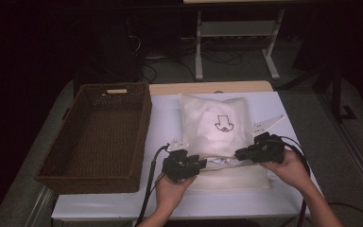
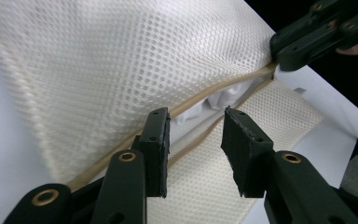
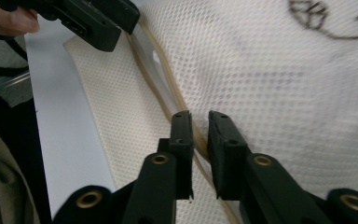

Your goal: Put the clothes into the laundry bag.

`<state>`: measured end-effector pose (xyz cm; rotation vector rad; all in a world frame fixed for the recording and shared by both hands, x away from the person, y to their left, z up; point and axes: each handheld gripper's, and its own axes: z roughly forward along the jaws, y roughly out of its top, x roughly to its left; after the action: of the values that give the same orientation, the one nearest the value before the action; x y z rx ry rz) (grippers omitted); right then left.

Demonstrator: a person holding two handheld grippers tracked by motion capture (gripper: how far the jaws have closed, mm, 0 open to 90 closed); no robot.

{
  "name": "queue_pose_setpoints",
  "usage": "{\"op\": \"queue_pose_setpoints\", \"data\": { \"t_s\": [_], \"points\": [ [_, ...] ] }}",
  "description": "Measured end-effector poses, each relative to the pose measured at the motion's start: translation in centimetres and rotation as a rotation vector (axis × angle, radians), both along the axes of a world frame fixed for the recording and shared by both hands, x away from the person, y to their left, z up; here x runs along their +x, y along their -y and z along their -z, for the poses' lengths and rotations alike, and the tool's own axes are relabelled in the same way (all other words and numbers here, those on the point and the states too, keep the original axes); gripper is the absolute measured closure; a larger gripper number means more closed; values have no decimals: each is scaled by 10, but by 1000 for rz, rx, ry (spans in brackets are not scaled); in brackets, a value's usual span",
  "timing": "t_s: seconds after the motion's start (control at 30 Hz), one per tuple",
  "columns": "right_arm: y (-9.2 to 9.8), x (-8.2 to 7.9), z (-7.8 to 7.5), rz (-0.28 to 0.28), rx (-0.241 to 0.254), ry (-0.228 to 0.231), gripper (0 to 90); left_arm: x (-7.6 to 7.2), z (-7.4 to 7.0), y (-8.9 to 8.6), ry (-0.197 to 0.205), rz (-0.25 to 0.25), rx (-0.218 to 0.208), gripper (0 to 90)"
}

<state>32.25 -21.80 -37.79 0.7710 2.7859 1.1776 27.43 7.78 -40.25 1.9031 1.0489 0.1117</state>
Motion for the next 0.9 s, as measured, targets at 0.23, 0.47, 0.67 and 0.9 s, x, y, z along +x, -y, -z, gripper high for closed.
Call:
{"op": "queue_pose_setpoints", "data": {
  "t_s": [0.23,0.47,0.67,0.9],
  "points": [
    [11,0,-8,32,24,27,717,3,-7,-17,19,-27,24,552],
    [20,1,-10,66,48,49,645,6,-11,-31,30,-45,48,489],
    [26,1,-10,94,56,57,554,6,-10,-36,37,-48,72,427],
    [33,0,-7,119,66,57,471,6,-8,-43,33,-51,82,369]
  ]
}}
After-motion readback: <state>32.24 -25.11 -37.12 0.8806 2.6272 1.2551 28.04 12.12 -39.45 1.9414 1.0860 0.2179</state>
